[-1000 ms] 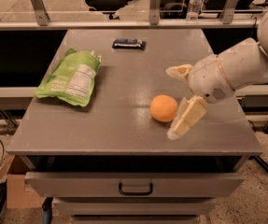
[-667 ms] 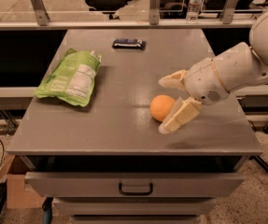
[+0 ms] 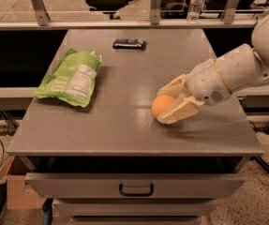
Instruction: Pick orange
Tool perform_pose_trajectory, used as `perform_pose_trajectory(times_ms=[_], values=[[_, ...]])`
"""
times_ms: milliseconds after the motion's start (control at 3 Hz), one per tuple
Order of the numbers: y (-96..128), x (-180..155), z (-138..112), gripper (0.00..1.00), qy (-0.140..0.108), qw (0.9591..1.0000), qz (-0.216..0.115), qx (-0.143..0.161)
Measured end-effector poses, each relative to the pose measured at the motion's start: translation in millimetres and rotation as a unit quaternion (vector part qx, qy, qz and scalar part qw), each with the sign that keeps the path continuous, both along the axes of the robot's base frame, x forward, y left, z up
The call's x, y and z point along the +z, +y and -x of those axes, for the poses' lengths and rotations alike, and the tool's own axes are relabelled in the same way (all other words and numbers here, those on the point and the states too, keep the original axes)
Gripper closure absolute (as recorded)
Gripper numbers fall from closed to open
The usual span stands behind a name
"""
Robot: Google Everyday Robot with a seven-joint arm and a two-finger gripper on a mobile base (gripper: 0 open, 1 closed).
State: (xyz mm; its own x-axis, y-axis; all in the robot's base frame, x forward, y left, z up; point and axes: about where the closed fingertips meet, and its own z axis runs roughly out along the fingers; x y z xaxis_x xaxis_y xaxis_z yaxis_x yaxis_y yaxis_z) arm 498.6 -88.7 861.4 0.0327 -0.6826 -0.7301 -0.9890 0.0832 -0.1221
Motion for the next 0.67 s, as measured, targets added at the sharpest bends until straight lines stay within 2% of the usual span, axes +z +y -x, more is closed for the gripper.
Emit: perform_pose_trajectory(times_ms=[333,667], values=[[-4.6,34.1,-3.9,0.98,-0.002,0.9977,-0.068,-0.003],[-10.8,75.6,-3.5,1.00,-0.008,0.9891,-0.145,0.022]])
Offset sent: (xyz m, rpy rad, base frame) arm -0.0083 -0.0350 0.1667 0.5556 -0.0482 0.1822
